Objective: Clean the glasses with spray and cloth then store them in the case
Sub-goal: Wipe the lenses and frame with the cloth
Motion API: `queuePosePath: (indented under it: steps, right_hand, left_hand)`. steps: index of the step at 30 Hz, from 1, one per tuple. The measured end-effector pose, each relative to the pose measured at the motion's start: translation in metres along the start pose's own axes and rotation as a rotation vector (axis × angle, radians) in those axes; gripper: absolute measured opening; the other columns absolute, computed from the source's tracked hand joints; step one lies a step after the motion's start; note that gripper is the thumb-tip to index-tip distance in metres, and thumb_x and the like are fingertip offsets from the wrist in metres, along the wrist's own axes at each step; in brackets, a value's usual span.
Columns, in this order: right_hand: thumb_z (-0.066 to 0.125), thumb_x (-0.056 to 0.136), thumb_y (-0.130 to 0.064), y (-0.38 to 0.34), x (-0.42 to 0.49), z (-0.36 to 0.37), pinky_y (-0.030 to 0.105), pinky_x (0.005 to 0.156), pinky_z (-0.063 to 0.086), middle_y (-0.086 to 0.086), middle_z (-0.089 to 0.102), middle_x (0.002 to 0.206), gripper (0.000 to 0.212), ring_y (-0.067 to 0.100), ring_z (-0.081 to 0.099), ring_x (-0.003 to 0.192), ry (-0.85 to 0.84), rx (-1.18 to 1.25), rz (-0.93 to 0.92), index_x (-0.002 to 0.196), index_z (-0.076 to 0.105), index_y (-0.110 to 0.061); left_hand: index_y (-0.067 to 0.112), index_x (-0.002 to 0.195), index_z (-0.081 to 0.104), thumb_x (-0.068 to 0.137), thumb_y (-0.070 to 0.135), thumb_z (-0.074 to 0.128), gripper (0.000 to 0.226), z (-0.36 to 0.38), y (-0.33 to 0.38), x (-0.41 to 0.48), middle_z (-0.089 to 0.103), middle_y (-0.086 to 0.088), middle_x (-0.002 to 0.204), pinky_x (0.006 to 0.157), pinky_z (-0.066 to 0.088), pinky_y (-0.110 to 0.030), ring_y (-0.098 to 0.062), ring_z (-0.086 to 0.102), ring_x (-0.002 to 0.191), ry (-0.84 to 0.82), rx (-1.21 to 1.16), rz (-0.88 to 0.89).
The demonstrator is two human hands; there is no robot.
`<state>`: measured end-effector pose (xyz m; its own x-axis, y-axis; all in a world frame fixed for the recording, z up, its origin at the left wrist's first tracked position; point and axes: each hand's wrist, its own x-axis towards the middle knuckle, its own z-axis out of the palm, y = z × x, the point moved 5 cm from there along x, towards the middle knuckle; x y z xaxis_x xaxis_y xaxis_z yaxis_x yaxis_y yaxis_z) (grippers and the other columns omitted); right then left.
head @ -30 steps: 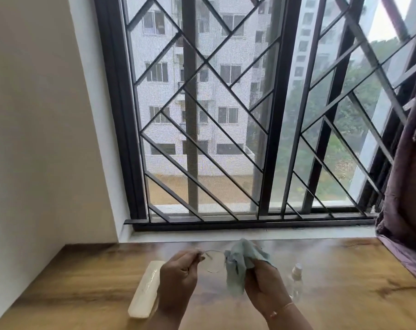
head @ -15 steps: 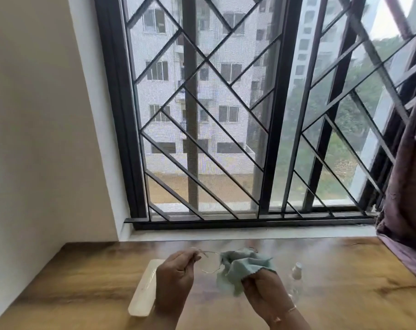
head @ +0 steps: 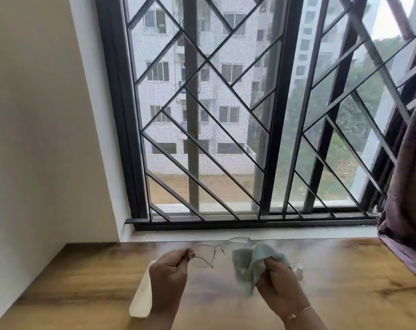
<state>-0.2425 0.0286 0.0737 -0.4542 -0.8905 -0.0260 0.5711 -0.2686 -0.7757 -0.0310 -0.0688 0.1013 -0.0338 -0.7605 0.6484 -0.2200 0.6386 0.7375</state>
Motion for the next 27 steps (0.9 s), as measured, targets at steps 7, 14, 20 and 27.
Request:
queuePosePath:
  steps: [7, 14, 20, 27]
  right_hand:
    - [0.072, 0.062, -0.010, -0.039, -0.008, -0.007, 0.030, 0.049, 0.042, 0.018, 0.055, 0.061, 0.028, 0.021, 0.049, 0.048, 0.012, -0.184, -0.364, 0.069, 0.060, 0.015]
    - [0.065, 0.075, 0.008, -0.060, -0.020, 0.027, 0.030, 0.050, 0.048, 0.017, 0.064, 0.069, 0.013, 0.025, 0.059, 0.058, -0.146, -0.606, -0.644, 0.085, 0.072, 0.009]
    - [0.072, 0.070, -0.017, -0.060, -0.023, 0.029, 0.045, 0.072, 0.054, 0.006, 0.072, 0.090, 0.023, 0.032, 0.066, 0.086, -0.126, -0.721, -0.758, 0.092, 0.077, -0.014]
    - [0.066, 0.070, -0.013, -0.065, -0.023, 0.025, 0.059, 0.070, 0.048, 0.008, 0.069, 0.080, 0.019, 0.042, 0.062, 0.080, -0.123, -0.608, -0.790, 0.083, 0.077, -0.022]
  left_hand:
    - [0.034, 0.077, 0.074, 0.064, -0.004, 0.079, 0.041, -0.001, -0.016, 0.003, 0.068, 0.032, 0.072, 0.067, 0.047, -0.007, 0.008, 0.064, 0.070, 0.019, -0.078, -0.110]
    - [0.040, 0.070, 0.072, 0.064, -0.002, 0.079, 0.043, 0.002, -0.008, 0.003, 0.070, 0.028, 0.070, 0.062, 0.043, -0.003, 0.010, 0.063, 0.067, -0.013, -0.119, -0.096]
    - [0.037, 0.069, 0.074, 0.063, 0.000, 0.080, 0.038, -0.001, -0.004, 0.004, 0.072, 0.018, 0.068, 0.061, 0.047, -0.009, 0.006, 0.062, 0.063, -0.043, -0.181, -0.074]
    - [0.035, 0.083, 0.073, 0.066, 0.021, 0.079, 0.023, -0.005, 0.011, 0.007, 0.073, 0.016, 0.075, 0.065, 0.052, -0.020, -0.006, 0.068, 0.070, -0.207, -0.166, 0.060]
